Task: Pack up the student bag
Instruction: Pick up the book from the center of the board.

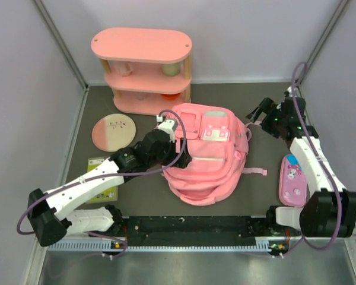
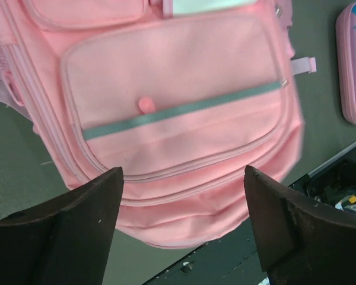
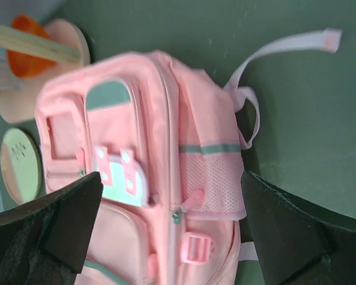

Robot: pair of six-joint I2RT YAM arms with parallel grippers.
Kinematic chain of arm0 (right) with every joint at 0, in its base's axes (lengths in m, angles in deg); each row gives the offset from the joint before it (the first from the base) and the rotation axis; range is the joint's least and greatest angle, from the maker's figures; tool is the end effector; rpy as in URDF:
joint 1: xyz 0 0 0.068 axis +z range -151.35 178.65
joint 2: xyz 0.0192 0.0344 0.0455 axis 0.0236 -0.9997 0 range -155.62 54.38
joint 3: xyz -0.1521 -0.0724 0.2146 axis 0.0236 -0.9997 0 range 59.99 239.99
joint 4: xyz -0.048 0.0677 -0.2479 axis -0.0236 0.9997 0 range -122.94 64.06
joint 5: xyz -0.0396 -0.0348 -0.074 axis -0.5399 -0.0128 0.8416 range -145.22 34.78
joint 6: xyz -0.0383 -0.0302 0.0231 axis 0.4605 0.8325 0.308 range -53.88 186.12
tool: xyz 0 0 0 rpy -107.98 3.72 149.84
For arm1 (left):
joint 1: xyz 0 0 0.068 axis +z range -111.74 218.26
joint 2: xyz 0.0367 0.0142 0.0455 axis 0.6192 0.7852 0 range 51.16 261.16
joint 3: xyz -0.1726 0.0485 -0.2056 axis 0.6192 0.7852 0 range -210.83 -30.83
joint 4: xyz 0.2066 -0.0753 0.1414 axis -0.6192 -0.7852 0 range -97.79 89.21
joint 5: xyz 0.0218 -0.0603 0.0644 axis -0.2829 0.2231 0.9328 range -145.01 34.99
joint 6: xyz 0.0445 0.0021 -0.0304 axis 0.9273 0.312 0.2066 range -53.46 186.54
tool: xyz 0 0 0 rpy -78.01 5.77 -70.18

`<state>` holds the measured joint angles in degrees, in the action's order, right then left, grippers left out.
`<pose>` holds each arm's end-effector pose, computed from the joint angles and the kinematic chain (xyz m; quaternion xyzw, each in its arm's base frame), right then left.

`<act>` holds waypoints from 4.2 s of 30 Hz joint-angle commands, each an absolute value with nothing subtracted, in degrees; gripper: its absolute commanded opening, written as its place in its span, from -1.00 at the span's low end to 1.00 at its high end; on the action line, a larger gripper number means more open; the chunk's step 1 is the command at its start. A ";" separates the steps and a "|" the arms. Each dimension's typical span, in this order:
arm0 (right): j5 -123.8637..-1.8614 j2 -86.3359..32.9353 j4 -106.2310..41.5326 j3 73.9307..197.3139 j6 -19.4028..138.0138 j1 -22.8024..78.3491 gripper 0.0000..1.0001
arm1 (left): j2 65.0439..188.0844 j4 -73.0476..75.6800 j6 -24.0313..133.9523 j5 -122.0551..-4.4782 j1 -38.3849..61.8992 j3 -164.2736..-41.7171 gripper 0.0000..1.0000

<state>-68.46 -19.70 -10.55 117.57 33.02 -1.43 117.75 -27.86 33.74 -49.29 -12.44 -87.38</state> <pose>0.2841 0.0079 0.2871 0.2082 0.8731 0.2214 0.3812 0.1637 -0.1944 0.3061 0.1172 0.8868 -0.2629 0.3616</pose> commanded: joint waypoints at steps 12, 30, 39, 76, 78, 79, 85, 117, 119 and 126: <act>-65.52 -4.59 -18.25 112.83 25.35 26.83 0.98 | 101.52 -41.46 31.21 -28.38 0.68 -84.18 0.98; -60.75 -36.75 -28.11 129.67 19.19 63.68 0.98 | 102.21 -36.30 36.05 -47.43 63.19 -74.07 0.98; -63.74 -42.91 -28.99 132.41 18.75 63.95 0.98 | 114.07 -34.36 33.05 -41.12 65.24 -74.33 0.98; -67.27 -65.23 -27.76 146.46 19.45 61.14 0.96 | 111.10 -24.61 35.08 -79.79 63.22 -56.58 0.66; -67.09 -66.29 -25.75 147.61 21.02 60.35 0.95 | 111.36 -25.22 34.81 -81.37 62.95 -56.75 0.59; -65.69 -67.34 -24.35 148.83 21.55 60.17 0.94 | 111.36 -25.22 34.81 -81.37 62.69 -56.67 0.58; -62.71 -68.15 -20.28 150.35 26.04 60.26 0.81 | 111.80 -24.96 34.72 -79.35 62.60 -56.58 0.57; -78.16 -72.10 -19.85 157.46 32.46 58.15 0.19 | 107.77 -22.41 33.32 -84.80 62.60 -55.96 0.57; -79.56 -71.66 -20.81 157.63 32.29 58.06 0.10 | 107.15 -21.53 32.79 -85.50 62.69 -55.35 0.57; -80.71 -70.87 -24.06 156.76 28.68 57.88 -0.03 | 106.62 -20.83 32.17 -86.38 62.52 -54.73 0.56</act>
<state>-76.41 -74.46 -17.17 156.72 31.47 57.19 107.39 -22.96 34.38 -80.11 62.97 -55.25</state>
